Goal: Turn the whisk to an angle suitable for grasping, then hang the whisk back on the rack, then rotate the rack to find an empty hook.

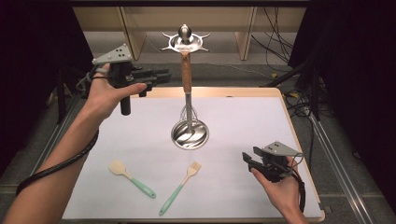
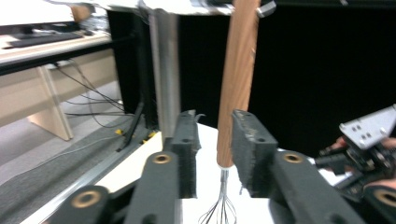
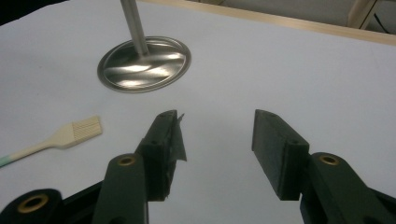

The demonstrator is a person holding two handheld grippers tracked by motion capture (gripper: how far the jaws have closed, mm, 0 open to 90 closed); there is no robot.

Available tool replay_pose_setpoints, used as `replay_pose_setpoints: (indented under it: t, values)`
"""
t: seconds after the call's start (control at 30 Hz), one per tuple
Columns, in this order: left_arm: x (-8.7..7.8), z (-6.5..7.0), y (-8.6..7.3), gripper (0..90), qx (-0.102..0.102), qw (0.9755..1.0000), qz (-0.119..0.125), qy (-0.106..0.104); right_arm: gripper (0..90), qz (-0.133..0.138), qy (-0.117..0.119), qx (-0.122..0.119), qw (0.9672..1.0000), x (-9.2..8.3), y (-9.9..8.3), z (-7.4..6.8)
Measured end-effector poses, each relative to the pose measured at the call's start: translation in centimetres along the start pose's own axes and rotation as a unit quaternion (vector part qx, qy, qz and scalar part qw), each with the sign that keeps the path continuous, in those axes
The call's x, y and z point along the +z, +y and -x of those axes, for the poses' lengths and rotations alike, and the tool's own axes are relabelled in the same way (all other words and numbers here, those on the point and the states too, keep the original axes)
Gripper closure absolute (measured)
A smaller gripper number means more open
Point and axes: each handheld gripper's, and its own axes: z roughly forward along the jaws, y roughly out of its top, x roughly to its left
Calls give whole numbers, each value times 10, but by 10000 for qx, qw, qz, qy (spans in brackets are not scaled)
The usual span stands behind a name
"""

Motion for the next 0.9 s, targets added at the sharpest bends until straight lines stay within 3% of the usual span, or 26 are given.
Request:
replay_pose_setpoints:
  t: [0.03, 0.07, 0.1, 0.17, 0.2, 0.23, 0.3, 0.37, 0.43, 0.47, 0.5, 0.57, 0.6, 0.63, 0.73, 0.8, 0.83, 0.87, 0.9]
  values:
    - [0, 0, 0, 765, 0, 10000, 0, 0, 514, 188, 6, -156, 9997, 3, -1, 3]
    - [-2, 3, 1, 783, -51, 9998, 50, 196, 514, 167, -43, 27, 9998, 2, -2, 1]
    - [-2, 4, 1, 797, -82, 9996, 63, 264, 514, 199, -83, 47, 9998, 2, -3, 2]
    - [-3, 8, 3, 824, -191, 9989, 154, 389, 514, 129, -120, -223, 9996, 0, -2, 8]
    - [-3, 9, 4, 832, -229, 9987, 215, 400, 514, 8, -66, -25, 10000, -1, -2, 6]
    - [-2, 11, 5, 837, -269, 9985, 266, 403, 514, 6, -64, -30, 10000, -1, -2, 6]
    - [-1, 15, 7, 841, -235, 9983, 327, 427, 514, 8, -55, -41, 10000, -2, -2, 6]
    - [0, 18, 9, 845, -190, 9982, 339, 447, 514, 54, -133, -284, 9995, -3, -1, 8]
    - [1, 19, 12, 851, -156, 9977, 436, 492, 514, 147, -13, -110, 9998, 0, -2, 6]
    - [1, 19, 14, 854, -158, 9974, 487, 516, 514, 1, -63, -152, 9999, -2, -2, 7]
    - [1, 19, 16, 855, -159, 9969, 545, 546, 514, 97, -2, 21, 10000, 1, -3, 5]
    - [2, 20, 18, 855, -154, 9965, 602, 563, 511, 113, 43, -162, 9998, 2, -2, 9]
    - [3, 20, 22, 855, -123, 9958, 668, 616, 511, 72, -42, -5, 10000, 0, -2, 6]
    - [5, 20, 23, 856, -115, 9955, 678, 650, 510, 247, -66, -184, 9995, 2, -2, 9]
    - [10, 20, 26, 868, -74, 9946, 700, 764, 510, 179, -28, -3, 9998, 4, -2, 7]
    - [12, 19, 28, 880, -62, 9939, 746, 804, 509, 56, 60, 3, 10000, 3, -2, 7]
    - [13, 19, 29, 886, -73, 9934, 774, 840, 509, 64, 24, -141, 9999, 3, -2, 10]
    - [14, 19, 30, 891, -92, 9930, 799, 863, 509, 183, 38, -28, 9998, 5, -3, 9]
    - [16, 18, 30, 892, -121, 9929, 814, 861, 509, 166, 2, -97, 9998, 4, -3, 10]
